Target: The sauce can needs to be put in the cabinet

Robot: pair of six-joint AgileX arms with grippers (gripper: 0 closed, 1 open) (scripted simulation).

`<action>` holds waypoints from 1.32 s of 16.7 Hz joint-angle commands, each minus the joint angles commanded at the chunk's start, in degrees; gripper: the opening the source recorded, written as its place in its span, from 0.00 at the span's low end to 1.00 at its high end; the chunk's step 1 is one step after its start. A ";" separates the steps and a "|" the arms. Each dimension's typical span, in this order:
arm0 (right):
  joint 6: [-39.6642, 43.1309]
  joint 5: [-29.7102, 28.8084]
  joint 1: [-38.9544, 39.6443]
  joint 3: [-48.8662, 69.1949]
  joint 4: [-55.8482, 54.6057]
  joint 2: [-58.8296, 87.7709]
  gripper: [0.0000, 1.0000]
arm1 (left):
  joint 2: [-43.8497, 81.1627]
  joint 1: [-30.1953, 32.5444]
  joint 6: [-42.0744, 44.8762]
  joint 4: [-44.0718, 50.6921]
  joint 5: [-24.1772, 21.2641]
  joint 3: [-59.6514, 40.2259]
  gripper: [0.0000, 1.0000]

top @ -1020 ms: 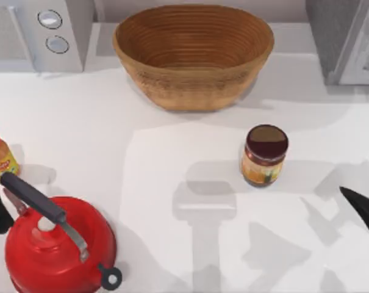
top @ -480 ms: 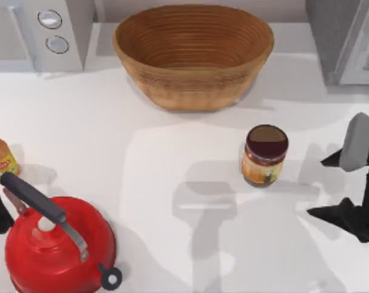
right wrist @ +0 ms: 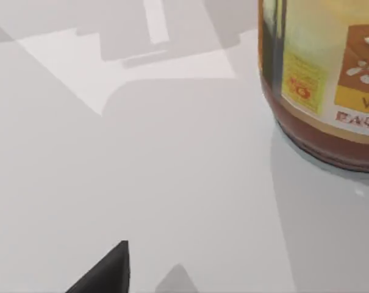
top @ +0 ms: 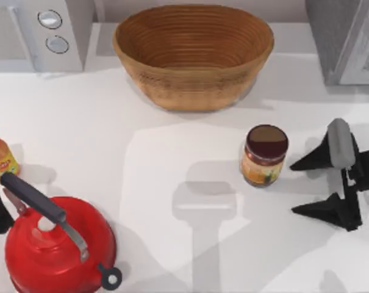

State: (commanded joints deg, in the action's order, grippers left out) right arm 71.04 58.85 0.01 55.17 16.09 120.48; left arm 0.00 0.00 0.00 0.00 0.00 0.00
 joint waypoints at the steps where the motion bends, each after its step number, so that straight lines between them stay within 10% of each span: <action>1: 1.73 3.03 -0.30 1.76 -0.17 2.43 1.00 | 0.00 0.00 0.00 0.00 0.00 0.00 1.00; 9: 8.91 24.23 -0.39 10.15 -2.20 11.29 1.00 | 0.00 0.00 0.00 0.00 0.00 0.00 1.00; 22: 1.78 25.00 0.29 9.40 -11.52 12.47 1.00 | 0.00 0.00 0.00 0.00 0.00 0.00 1.00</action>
State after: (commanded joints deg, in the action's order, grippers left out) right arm 72.82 83.85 0.30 64.56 4.57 132.95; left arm 0.00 0.00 0.00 0.00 0.00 0.00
